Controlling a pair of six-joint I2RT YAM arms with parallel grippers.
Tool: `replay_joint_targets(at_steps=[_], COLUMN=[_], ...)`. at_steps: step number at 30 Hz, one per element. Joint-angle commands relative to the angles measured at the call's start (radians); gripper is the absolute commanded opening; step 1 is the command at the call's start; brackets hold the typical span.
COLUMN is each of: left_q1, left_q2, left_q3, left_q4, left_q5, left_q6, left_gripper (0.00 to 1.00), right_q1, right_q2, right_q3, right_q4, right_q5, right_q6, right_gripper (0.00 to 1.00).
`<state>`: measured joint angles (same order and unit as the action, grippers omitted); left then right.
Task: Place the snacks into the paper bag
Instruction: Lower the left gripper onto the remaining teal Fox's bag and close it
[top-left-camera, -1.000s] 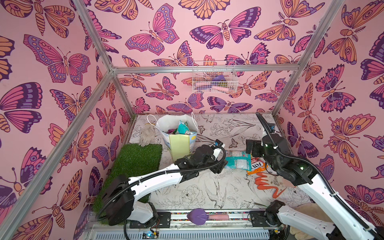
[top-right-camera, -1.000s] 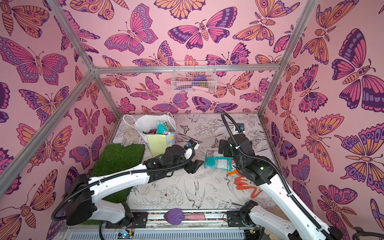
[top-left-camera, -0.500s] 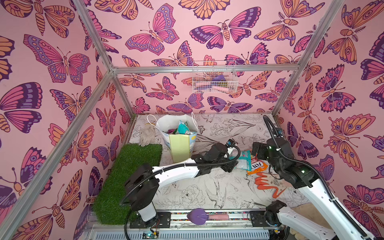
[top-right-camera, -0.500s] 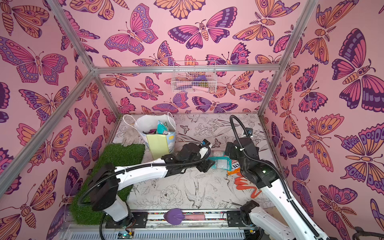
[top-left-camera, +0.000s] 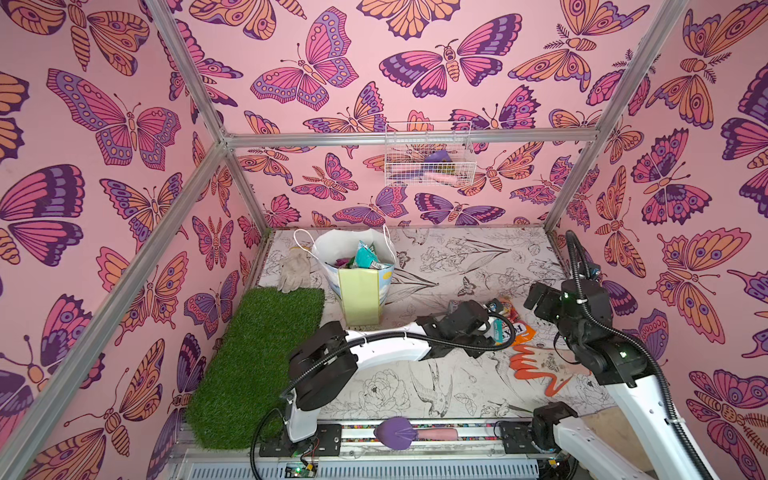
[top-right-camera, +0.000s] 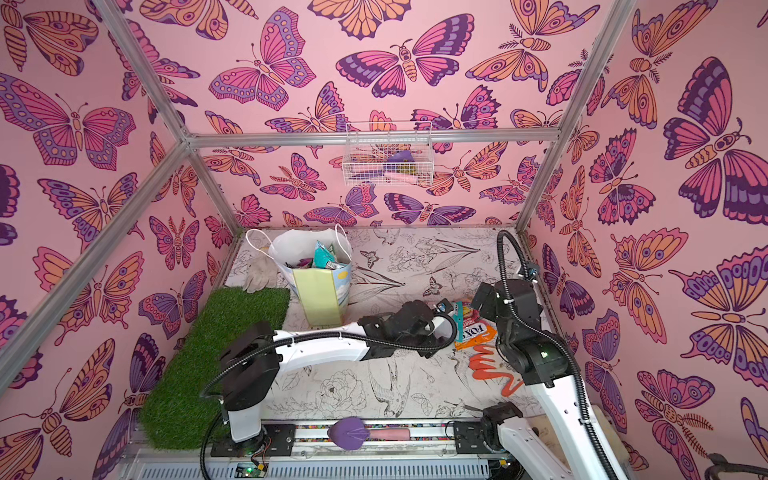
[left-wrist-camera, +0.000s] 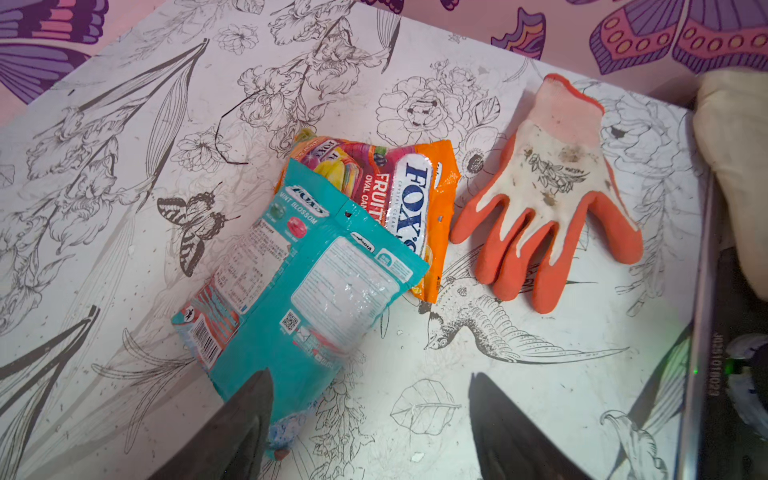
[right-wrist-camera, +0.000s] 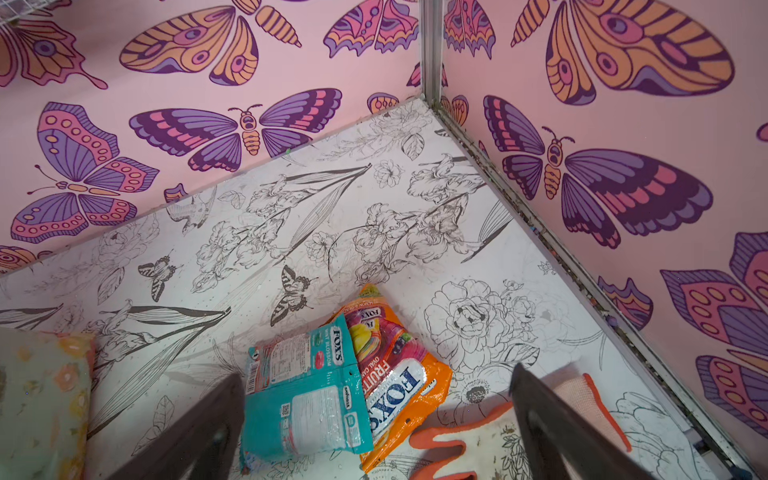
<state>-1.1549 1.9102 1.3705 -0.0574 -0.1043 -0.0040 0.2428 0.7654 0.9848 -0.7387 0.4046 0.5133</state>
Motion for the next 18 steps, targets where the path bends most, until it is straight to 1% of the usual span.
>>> replay_joint_targets(at_steps=[1,14,18], left_q1=[-0.028,-0.096,-0.105], left_q2=[0.047,0.230,0.270], left_q3=[0.036,0.142,0.168], left_q4=[-0.057,-0.088,-0.090], left_q5=[-0.091,-0.290,-0.352], left_q6=[0.099,0.269,0.292], left_gripper=[0.76,0.75,0.75], right_q1=[-0.022,-0.039,-0.040], right_q2=[-0.002,-0.003,-0.004], right_q3=[-0.014,-0.028,-0.030], right_q4=[-0.015,-0.011,-0.011], right_q5=[-0.057,-0.097,-0.102], right_q6=[0.025,0.034,0.035], right_gripper=[0.99,0.99,0.99])
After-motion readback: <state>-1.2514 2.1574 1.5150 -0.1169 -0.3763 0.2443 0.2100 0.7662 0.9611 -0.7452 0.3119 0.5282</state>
